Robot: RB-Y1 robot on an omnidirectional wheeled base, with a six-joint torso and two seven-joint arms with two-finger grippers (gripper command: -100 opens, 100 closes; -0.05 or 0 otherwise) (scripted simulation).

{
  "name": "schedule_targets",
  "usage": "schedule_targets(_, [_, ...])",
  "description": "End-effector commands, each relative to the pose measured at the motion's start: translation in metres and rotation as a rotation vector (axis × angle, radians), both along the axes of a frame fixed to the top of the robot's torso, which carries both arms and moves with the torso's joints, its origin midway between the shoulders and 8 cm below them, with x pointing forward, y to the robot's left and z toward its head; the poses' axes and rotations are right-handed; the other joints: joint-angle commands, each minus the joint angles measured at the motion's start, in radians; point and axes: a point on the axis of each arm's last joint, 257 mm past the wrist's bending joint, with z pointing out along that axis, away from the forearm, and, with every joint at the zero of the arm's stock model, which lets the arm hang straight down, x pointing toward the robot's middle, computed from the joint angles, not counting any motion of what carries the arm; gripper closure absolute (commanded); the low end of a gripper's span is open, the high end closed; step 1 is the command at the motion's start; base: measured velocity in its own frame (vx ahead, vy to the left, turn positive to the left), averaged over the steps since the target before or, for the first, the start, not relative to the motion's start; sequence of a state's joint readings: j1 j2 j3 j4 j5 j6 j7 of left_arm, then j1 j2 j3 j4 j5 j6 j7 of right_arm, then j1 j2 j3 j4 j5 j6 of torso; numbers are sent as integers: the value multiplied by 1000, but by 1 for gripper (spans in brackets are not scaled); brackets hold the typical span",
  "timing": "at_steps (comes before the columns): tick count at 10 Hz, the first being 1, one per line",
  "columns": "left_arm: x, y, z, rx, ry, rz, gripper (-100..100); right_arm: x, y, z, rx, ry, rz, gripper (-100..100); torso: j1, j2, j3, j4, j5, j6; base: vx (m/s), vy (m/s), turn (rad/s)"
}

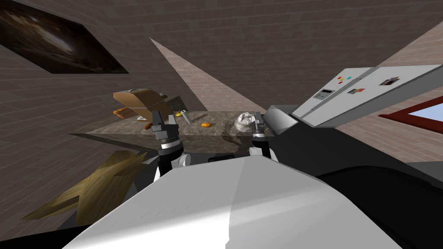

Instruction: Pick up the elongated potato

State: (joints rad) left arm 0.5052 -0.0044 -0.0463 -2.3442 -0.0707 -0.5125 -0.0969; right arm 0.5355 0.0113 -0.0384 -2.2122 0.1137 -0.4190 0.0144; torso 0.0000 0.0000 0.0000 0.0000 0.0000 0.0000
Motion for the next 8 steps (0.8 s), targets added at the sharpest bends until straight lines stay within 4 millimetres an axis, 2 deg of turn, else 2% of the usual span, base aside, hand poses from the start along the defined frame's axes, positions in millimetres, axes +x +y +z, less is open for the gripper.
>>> schedule_targets(1, [6, -6, -4, 14, 19, -30, -100, 0, 0, 0, 0, 0, 0, 0, 0, 0, 0, 0, 0, 0, 4, 14, 2])
schedule_targets(8, [60, -45, -41, -17, 191, -221, -100, 0, 0, 0, 0, 0, 0, 0, 5, -2, -1, 0, 1, 0, 16, 65, -6])
